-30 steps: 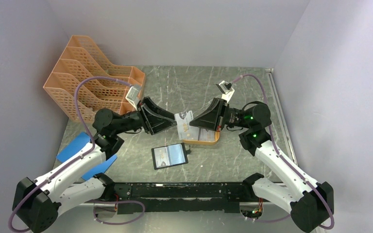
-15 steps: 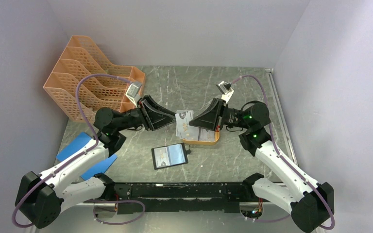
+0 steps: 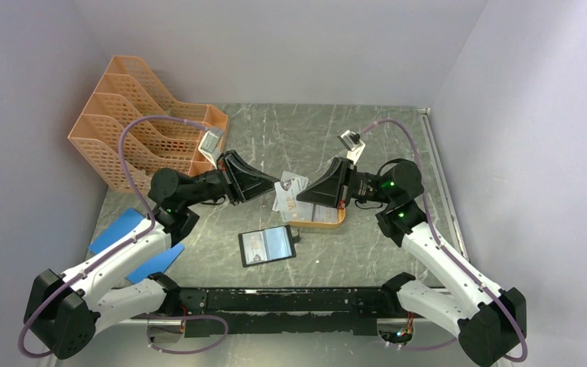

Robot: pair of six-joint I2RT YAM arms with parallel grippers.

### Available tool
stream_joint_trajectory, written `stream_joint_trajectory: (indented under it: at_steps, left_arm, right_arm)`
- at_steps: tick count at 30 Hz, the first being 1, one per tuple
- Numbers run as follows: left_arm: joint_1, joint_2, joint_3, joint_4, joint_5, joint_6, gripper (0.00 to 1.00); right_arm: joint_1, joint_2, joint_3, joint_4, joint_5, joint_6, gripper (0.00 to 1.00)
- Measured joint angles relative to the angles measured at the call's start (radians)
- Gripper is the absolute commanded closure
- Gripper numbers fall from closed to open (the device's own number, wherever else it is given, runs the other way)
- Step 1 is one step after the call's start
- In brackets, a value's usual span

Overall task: Put the credit cards into the card holder
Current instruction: Adjust the credit card.

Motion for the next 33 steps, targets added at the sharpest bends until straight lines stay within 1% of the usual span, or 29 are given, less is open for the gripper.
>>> stream_joint_trajectory:
  at_steps: [4,7,9,12,17,21,24,27,33]
  left_arm:
    - [-0.003,0.005,0.006,-0.006,-0.002,0.0,0.7]
    - [-0.003,0.017,0.012,-0.006,-0.001,-0.01,0.58]
    - [-0.003,0.025,0.012,-0.006,-0.001,-0.023,0.54]
    - [-0.004,0.03,0.013,-0.007,-0.001,-0.033,0.5]
    - [-0.017,0.027,0.027,-0.037,0.006,-0.035,0.47]
    - [-0.019,0.02,0.039,-0.066,0.006,-0.029,0.47]
    - [-0.019,0.02,0.057,-0.086,0.009,-0.025,0.49]
    - [-0.019,0.029,0.082,-0.101,0.016,-0.019,0.53]
    - [-0.019,0.087,0.138,-0.115,0.041,-0.011,0.59]
  right_arm:
    - [0.003,-0.004,0.0,-0.037,-0.014,-0.032,1.0]
    - [0.011,-0.005,0.001,-0.059,-0.025,-0.054,1.0]
    - [0.014,-0.008,0.003,-0.073,-0.034,-0.069,1.0]
    - [0.018,-0.008,0.01,-0.09,-0.046,-0.085,1.0]
    - [0.022,-0.008,0.02,-0.12,-0.044,-0.113,1.0]
    - [0.022,-0.008,0.022,-0.135,-0.044,-0.123,1.0]
    - [0.022,-0.008,0.024,-0.146,-0.044,-0.132,1.0]
    - [0.023,-0.007,0.032,-0.165,-0.044,-0.146,1.0]
    - [0.023,-0.007,0.043,-0.187,-0.044,-0.169,1.0]
